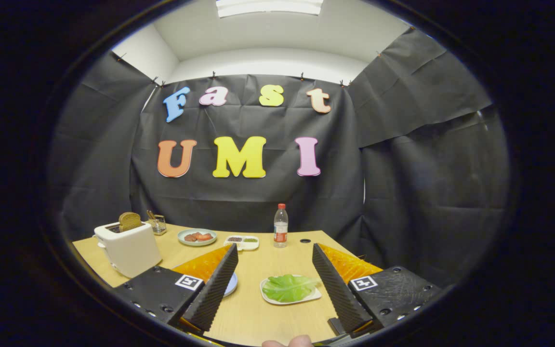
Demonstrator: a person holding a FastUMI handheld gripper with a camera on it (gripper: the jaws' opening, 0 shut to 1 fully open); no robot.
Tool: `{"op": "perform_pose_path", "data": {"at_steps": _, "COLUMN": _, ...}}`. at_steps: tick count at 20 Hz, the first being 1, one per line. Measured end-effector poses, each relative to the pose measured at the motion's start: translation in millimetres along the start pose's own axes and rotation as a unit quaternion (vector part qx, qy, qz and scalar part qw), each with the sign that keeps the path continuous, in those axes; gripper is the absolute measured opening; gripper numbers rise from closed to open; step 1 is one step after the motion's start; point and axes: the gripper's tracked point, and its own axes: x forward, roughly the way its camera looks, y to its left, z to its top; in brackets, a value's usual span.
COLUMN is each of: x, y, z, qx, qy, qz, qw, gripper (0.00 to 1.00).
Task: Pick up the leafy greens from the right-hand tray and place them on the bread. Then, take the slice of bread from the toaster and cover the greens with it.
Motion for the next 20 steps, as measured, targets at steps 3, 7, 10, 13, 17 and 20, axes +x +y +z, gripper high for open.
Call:
{"op": "perform_pose_path", "data": {"at_steps": 3, "x": 1.9, "y": -3.1, "z": -0.7, "qx": 0.002, "qy": 0.003, "qz": -0.002, "qw": 1.000, "gripper": 0.95}}
{"op": "perform_pose_path", "data": {"at_steps": 7, "x": 9.3, "y": -10.2, "z": -6.5, "qx": 0.014, "qy": 0.017, "qz": -0.003, "qw": 1.000, "gripper": 0.95}}
{"op": "perform_pose_path", "data": {"at_steps": 10, "x": 23.9, "y": -25.2, "z": -20.3, "qx": 0.035, "qy": 0.045, "qz": -0.008, "qw": 0.998, "gripper": 0.95}}
{"op": "perform_pose_path", "data": {"at_steps": 13, "x": 43.6, "y": -41.4, "z": -44.1, "qx": 0.064, "qy": 0.083, "qz": -0.007, "qw": 0.994, "gripper": 0.95}}
{"op": "perform_pose_path", "data": {"at_steps": 17, "x": 80.3, "y": -71.5, "z": -75.4, "qx": 0.114, "qy": 0.127, "qz": -0.017, "qw": 0.985, "gripper": 0.95}}
{"op": "perform_pose_path", "data": {"at_steps": 20, "x": 112.1, "y": -91.0, "z": -100.5, "qx": 0.159, "qy": 0.166, "qz": -0.024, "qw": 0.973, "gripper": 0.95}}
